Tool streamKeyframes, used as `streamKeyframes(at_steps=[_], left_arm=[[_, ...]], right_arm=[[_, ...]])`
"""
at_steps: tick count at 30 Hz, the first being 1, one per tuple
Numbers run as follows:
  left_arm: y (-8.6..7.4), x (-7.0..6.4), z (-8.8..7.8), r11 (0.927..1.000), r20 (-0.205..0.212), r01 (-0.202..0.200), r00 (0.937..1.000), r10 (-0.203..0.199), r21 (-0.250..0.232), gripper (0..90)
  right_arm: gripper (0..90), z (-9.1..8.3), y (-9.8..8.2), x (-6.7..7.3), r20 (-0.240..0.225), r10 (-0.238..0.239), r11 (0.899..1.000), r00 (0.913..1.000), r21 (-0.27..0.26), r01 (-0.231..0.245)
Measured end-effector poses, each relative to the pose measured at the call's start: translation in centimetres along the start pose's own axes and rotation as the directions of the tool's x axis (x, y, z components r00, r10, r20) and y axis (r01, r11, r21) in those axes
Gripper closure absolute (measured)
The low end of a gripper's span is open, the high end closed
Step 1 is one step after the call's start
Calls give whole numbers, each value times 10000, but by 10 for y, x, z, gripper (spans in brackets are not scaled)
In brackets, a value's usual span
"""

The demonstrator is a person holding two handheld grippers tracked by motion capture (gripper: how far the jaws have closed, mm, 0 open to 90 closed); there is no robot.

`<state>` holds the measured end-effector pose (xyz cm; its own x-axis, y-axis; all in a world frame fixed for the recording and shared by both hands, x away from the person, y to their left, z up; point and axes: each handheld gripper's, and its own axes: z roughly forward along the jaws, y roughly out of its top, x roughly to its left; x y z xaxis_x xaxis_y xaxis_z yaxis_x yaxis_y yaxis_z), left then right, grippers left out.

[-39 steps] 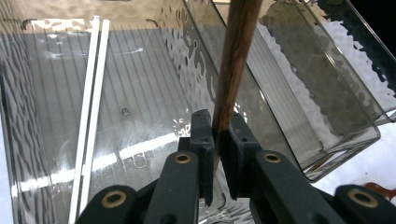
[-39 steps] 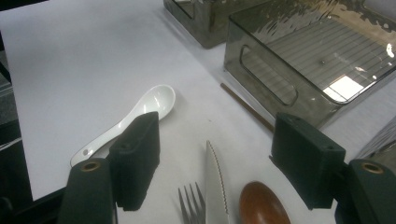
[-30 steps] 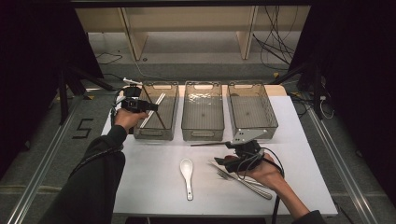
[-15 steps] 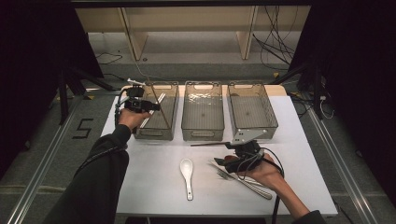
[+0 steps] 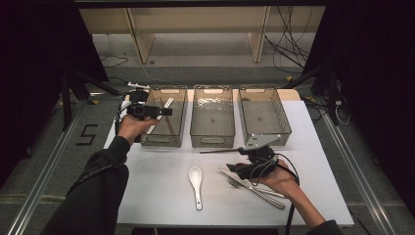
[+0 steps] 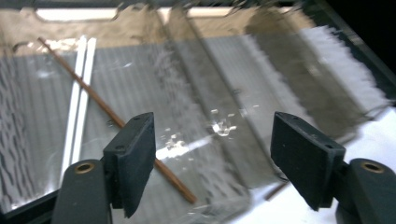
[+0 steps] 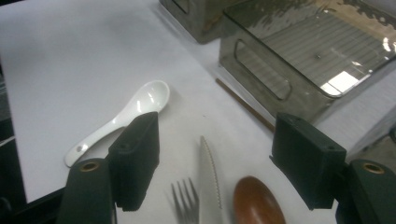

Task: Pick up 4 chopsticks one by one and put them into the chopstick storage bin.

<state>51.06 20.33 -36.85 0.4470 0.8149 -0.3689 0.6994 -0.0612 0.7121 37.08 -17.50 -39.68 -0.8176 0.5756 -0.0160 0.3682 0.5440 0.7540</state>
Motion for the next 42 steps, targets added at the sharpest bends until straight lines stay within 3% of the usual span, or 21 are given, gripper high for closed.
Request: streamKeyframes(at_steps=[8,13,19,23,30,34,37,42], left_arm=[[-26,-25,-39,9942,588,-727,9953,774,-789,243],[-48,-33,-55,9889,793,-1055,9903,1140,-1051,212],[-79,-43,-60,9844,885,-1493,9835,1576,-935,183],[-96,-49,-63,9767,881,-1890,9762,1980,-1015,177],[-118,-57,-70,9696,984,-2052,9708,2190,-1337,173],[-125,-60,-75,9608,853,-2376,9642,2511,-1427,173],[-128,-60,-77,9618,876,-2260,9665,2412,-1545,173],[-133,-60,-74,9634,859,-2334,9655,2457,-1322,173]], right_arm=[[325,6,-5,-27,839,253,9985,9962,455,-292],[310,17,-7,-38,1038,242,9961,9943,822,-328],[295,38,-9,-49,1157,121,9878,9932,1526,-298],[294,49,-11,-55,1197,63,9825,9928,1843,-284],[295,61,-16,-68,1318,130,9756,9912,2154,-415],[302,66,-18,-71,1271,125,9730,9918,2269,-413],[307,70,-18,-71,1226,62,9717,9924,2337,-349],[316,78,-17,-72,1117,-16,9682,9937,2489,-265]])
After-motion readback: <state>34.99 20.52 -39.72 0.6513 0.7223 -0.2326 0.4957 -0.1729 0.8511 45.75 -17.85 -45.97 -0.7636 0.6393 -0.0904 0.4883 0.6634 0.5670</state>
